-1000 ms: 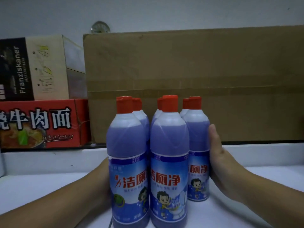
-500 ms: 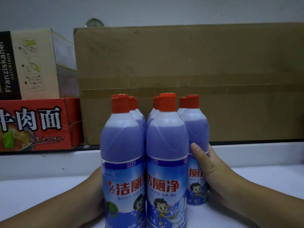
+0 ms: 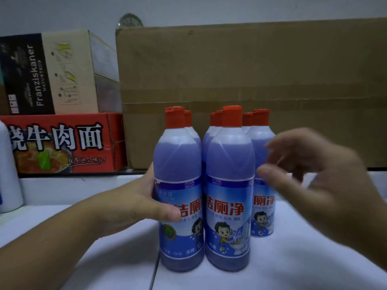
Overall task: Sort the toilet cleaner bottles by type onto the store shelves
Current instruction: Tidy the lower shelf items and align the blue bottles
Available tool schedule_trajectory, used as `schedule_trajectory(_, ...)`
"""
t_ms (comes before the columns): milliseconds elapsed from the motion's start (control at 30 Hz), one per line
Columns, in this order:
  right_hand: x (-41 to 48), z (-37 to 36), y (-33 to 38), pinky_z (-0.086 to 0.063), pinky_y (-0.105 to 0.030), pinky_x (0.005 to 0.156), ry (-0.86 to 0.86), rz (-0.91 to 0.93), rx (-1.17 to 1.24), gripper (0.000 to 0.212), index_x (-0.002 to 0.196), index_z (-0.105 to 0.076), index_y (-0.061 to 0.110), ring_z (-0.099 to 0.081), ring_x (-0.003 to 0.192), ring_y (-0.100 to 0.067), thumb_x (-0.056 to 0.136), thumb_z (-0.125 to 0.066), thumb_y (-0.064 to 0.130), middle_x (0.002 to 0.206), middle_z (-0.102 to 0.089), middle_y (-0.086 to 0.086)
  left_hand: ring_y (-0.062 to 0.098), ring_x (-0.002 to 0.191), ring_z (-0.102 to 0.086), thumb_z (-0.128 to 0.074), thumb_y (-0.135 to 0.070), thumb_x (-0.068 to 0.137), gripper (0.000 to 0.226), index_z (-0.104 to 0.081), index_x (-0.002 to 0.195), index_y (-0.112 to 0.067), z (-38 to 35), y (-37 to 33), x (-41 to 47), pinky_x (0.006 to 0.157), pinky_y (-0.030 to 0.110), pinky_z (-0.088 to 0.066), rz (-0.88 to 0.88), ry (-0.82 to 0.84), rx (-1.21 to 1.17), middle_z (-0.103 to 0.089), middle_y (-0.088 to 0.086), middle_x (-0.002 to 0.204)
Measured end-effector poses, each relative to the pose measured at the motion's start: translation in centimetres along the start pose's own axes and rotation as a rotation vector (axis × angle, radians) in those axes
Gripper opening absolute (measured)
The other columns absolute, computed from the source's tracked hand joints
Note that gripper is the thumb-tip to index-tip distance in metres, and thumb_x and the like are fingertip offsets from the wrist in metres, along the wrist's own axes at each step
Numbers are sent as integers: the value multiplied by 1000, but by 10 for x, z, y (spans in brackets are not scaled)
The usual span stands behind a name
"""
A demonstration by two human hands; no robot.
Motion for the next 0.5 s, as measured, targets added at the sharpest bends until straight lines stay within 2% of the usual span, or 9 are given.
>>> schedule_trajectory(67,-4,-9,11,-50,-21,56,283,-147,-128,64,99,-41,47,-63,66,-1,53,-37,92,83,-64,19,25,116,-61,-94,-43,38,120,-35,140,-19,-4,8,-7,91,35,-53,35,50,-4,-64,6,126)
schedule_trajectory(133,-8,-16,10,-52,-22,62,449,-282,-181,75,99,-38,46,-62,69,3,41,-32,94,82,-63,21,22,111,-65,-94,-44,33,119,-40,136,-21,-10,10,-5,84,28,-54,61,2,-56,-68,2,120)
schedule_trajectory(200,-8,-20,8,-53,-20,63,495,-334,-191,74,95,-40,44,-61,70,4,37,-41,90,83,-61,24,21,110,-65,-94,-45,34,117,-41,135,-21,-13,8,-4,82,26,-54,68,-15,-67,-69,1,118)
schedule_trajectory(267,-8,-26,5,-51,-18,63,551,-381,-119,65,94,-41,44,-60,73,4,44,-56,83,85,-60,27,19,109,-66,-93,-48,34,116,-40,134,-21,-13,6,-7,80,25,-54,62,-17,-42,-70,-1,117)
schedule_trajectory(333,-10,-34,-2,-53,-18,70,598,-415,-10,62,99,-44,45,-62,79,5,48,-67,73,91,-62,28,17,110,-65,-92,-51,33,116,-40,134,-24,-15,7,-8,83,26,-54,80,-23,-4,-69,-3,119)
schedule_trajectory(400,-11,-38,-9,-56,-22,77,620,-462,127,65,103,-49,46,-65,84,6,46,-72,67,95,-66,28,14,110,-65,-91,-52,34,107,-46,129,-29,-19,8,-10,83,23,-54,86,6,20,-69,-6,118)
schedule_trajectory(500,-11,-41,-17,-57,-25,79,629,-440,241,68,103,-53,44,-67,86,4,41,-73,66,96,-67,29,6,107,-65,-91,-41,40,88,-53,119,-35,-22,7,-12,80,18,-54,123,46,67,-70,-12,113)
Point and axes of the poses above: each hand's wrist, its own x-axis towards the middle knuckle, its own z-axis out of the back of the hand, y = z × x, the point moved 1 cm from there along x, towards the middle knuckle
